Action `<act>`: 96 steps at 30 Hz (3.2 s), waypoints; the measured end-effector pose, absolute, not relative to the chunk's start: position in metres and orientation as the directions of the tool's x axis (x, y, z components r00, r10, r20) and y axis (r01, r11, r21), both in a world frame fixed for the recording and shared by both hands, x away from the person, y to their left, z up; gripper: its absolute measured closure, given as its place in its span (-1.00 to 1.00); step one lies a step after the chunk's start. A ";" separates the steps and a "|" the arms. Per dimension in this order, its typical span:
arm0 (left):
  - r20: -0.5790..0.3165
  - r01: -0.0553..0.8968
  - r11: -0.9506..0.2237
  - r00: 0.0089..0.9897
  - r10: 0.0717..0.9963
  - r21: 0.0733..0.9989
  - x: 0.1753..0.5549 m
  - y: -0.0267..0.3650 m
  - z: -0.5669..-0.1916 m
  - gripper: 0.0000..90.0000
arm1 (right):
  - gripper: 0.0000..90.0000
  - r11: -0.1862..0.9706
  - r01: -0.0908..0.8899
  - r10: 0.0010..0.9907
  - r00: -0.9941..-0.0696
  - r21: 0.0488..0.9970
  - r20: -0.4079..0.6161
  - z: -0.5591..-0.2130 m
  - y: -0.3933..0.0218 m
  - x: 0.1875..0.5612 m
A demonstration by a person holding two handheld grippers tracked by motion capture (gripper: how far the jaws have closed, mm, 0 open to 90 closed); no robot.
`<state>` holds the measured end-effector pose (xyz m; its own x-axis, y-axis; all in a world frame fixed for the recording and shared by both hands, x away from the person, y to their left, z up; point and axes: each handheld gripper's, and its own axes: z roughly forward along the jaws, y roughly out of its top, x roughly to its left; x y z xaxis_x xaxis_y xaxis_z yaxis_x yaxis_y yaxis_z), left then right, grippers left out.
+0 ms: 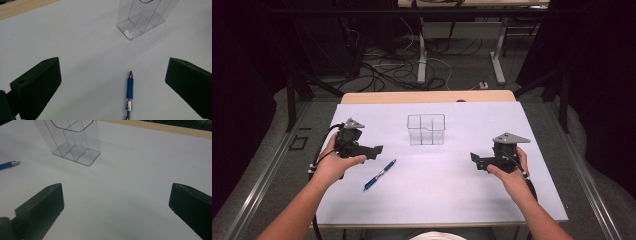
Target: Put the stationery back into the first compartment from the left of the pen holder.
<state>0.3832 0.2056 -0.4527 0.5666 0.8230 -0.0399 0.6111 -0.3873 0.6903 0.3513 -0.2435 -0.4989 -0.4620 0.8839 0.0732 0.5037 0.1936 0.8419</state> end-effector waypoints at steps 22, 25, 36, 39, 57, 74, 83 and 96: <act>-0.051 0.676 -0.492 0.614 0.787 0.549 0.404 0.173 -0.485 -0.63 | -1.00 0.212 0.519 0.874 -0.479 0.828 0.077 -0.505 -0.242 0.352; -0.044 0.675 -0.503 0.620 0.784 0.540 0.404 0.172 -0.487 -0.51 | -1.00 0.213 0.522 0.874 -0.480 0.826 0.079 -0.505 -0.242 0.352; -0.024 0.667 -0.568 0.658 0.753 0.481 0.406 0.166 -0.494 -0.20 | -1.00 0.225 0.521 0.871 -0.486 0.823 0.070 -0.507 -0.242 0.353; -0.023 0.665 -0.585 0.670 0.742 0.464 0.407 0.164 -0.495 -0.11 | -1.00 0.229 0.521 0.870 -0.488 0.822 0.067 -0.508 -0.242 0.353; -0.076 0.695 -0.614 0.683 0.726 0.375 0.413 0.158 -0.505 0.33 | -1.00 0.230 0.531 0.865 -0.496 0.815 0.079 -0.508 -0.242 0.353; -0.097 0.721 -0.626 0.675 0.731 0.296 0.418 0.152 -0.521 0.49 | -1.00 0.241 0.532 0.861 -0.503 0.812 0.074 -0.510 -0.241 0.353; -0.087 0.720 -0.634 0.678 0.730 0.284 0.419 0.153 -0.524 0.57 | -1.00 0.255 0.528 0.859 -0.509 0.810 0.062 -0.511 -0.241 0.354; -0.088 0.726 -0.638 0.675 0.732 0.257 0.419 0.148 -0.527 0.70 | -1.00 0.258 0.534 0.857 -0.511 0.805 0.064 -0.512 -0.241 0.354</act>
<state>0.4189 0.1475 -0.5269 0.6750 0.7325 -0.0882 0.7259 -0.6380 0.2571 0.3537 -0.2413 -0.5124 -0.5106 0.8575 0.0638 0.5339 0.2580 0.8052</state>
